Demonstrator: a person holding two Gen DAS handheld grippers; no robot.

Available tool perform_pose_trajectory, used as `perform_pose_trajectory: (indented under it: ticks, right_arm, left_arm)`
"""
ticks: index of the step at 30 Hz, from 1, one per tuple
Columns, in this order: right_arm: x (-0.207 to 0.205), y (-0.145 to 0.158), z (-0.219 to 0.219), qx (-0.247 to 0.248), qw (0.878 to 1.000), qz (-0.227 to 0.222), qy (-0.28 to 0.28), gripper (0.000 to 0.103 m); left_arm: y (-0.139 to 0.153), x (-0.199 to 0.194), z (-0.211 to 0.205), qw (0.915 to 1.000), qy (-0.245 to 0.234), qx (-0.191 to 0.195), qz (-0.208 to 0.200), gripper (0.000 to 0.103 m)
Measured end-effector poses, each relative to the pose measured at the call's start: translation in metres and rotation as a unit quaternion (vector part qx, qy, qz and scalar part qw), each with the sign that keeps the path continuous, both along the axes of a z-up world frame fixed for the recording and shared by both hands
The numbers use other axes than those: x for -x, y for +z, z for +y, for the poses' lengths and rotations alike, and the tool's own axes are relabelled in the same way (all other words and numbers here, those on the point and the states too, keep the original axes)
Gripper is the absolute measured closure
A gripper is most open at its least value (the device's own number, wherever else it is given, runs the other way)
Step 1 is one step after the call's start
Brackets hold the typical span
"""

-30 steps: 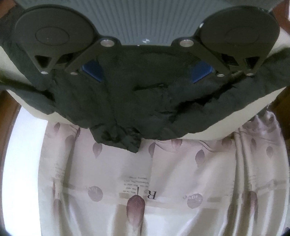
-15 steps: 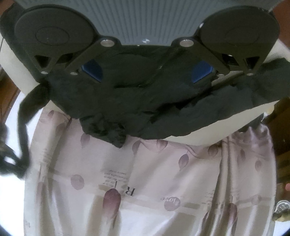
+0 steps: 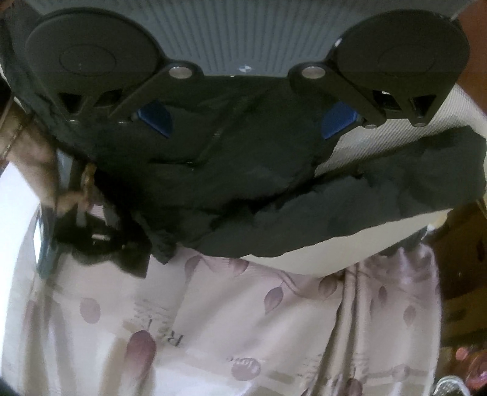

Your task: Fold large clothes

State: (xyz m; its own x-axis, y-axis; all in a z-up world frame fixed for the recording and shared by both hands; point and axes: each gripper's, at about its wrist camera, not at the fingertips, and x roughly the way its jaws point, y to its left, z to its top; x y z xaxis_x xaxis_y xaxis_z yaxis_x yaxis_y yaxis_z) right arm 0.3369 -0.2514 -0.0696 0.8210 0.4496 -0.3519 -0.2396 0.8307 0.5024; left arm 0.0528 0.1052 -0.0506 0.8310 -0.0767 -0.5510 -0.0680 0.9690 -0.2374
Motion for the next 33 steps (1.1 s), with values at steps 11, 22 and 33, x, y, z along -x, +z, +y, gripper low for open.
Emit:
perform_pose_trajectory:
  ticks: [11,22,33]
  right_arm:
    - [0.016,-0.042,0.068,0.198,0.976,-0.017,0.086,0.094]
    - [0.05,-0.072,0.129,0.418,0.895,-0.097,0.124,0.063]
    - [0.145,-0.023,0.083,0.272,0.94,-0.136,0.152,0.022]
  left_arm:
    - [-0.007,-0.006,0.001,0.9999,0.001,0.009,0.012,0.0]
    - [-0.006,-0.001,0.01,0.9996,0.017,0.021,0.012,0.0]
    - [-0.007,0.006,0.088,0.9895,0.09,0.112,0.012,0.012]
